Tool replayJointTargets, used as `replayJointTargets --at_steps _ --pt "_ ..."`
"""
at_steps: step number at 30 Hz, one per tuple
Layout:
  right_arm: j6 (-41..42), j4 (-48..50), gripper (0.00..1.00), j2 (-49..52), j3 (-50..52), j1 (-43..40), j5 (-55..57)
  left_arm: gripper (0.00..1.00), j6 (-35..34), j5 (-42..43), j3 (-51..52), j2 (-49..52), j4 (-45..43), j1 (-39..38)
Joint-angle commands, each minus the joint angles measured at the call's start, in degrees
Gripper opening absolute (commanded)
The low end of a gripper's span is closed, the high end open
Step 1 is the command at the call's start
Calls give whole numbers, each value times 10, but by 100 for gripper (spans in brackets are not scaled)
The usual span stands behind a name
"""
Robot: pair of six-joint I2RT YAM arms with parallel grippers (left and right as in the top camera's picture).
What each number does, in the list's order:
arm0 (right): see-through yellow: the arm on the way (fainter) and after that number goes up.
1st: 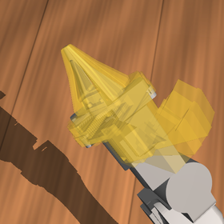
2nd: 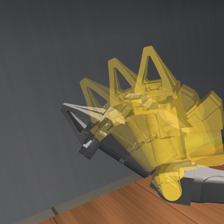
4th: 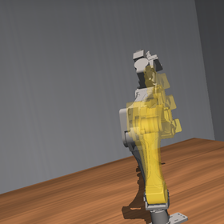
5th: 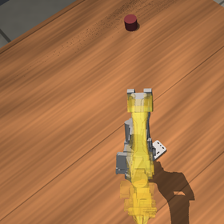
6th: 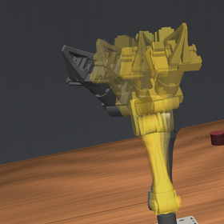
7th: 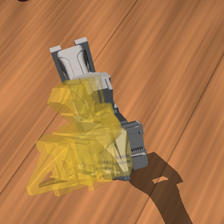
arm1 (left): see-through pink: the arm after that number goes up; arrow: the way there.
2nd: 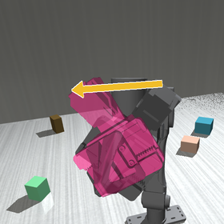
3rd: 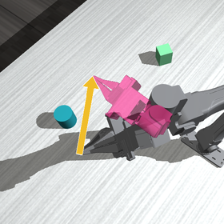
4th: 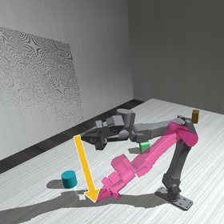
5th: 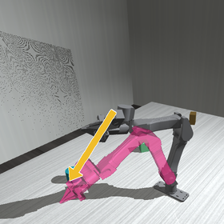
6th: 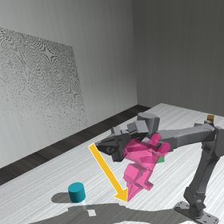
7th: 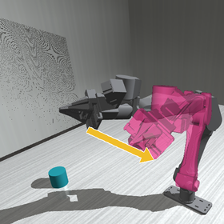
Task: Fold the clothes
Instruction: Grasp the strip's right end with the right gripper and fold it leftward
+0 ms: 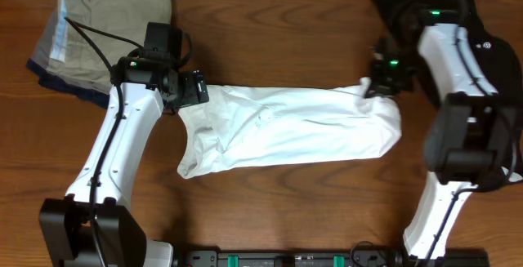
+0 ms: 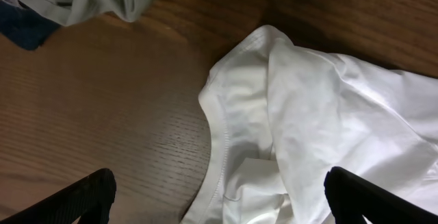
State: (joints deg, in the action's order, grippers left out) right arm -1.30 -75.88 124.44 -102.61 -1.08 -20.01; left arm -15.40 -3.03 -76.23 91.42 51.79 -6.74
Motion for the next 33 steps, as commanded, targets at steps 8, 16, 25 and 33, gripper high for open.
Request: replayJointTargets --at_steps 8,16,25,33 --pt "95 49 1 -16 -9 136 -14 98 19 -7 -6 -1 -10 3" --pt "121 87 1 -16 -9 212 -10 98 19 -7 -6 0 -14 3" --pt "37 23 19 -25 -9 216 -38 98 29 -7 -6 0 -14 3" --pt "2 -13 68 -59 -9 178 30 98 29 -7 -6 0 -14 3"
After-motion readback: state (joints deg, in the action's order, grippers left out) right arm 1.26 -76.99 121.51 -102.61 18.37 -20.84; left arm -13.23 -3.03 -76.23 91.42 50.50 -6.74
